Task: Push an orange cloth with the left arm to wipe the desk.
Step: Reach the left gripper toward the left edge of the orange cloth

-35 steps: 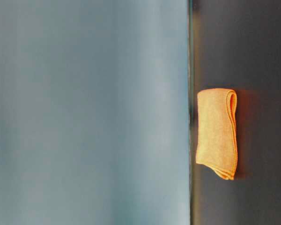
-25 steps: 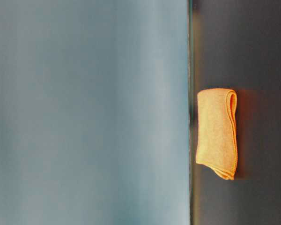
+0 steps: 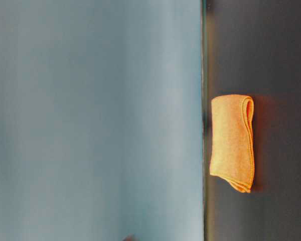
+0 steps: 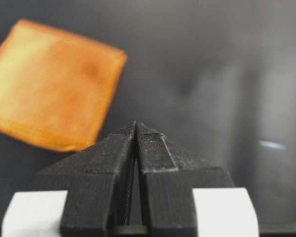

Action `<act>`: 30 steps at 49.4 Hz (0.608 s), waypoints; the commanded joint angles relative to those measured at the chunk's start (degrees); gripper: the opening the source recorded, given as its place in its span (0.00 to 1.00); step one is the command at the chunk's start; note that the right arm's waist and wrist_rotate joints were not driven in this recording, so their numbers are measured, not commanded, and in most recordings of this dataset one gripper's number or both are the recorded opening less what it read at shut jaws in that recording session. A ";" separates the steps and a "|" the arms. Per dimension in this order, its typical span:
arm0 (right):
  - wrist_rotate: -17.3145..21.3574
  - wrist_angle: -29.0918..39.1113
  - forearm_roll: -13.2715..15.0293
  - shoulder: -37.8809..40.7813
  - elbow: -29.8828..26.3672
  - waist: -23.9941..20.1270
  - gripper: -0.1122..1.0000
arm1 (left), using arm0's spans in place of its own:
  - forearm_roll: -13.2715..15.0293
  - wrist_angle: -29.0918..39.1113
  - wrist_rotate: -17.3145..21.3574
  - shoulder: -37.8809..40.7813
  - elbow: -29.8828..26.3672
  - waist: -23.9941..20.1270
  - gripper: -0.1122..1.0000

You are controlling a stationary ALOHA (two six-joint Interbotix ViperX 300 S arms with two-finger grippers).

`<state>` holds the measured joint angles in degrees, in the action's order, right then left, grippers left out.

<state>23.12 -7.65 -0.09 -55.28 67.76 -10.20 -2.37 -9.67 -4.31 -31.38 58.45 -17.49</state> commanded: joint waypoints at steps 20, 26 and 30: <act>0.00 0.70 0.00 -0.09 0.09 0.00 0.10 | -0.26 -5.98 8.26 27.69 -18.46 -6.59 0.10; 0.00 0.70 0.00 -0.09 0.53 0.00 0.10 | -0.18 -7.03 10.20 32.52 -22.15 -7.73 0.22; 0.00 0.70 0.00 -0.09 0.62 0.00 0.10 | -0.18 -7.03 9.14 36.47 -24.87 -8.96 0.43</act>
<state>23.12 -6.68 -0.09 -55.63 68.64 -10.20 -2.37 -16.00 5.63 1.93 36.91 -25.14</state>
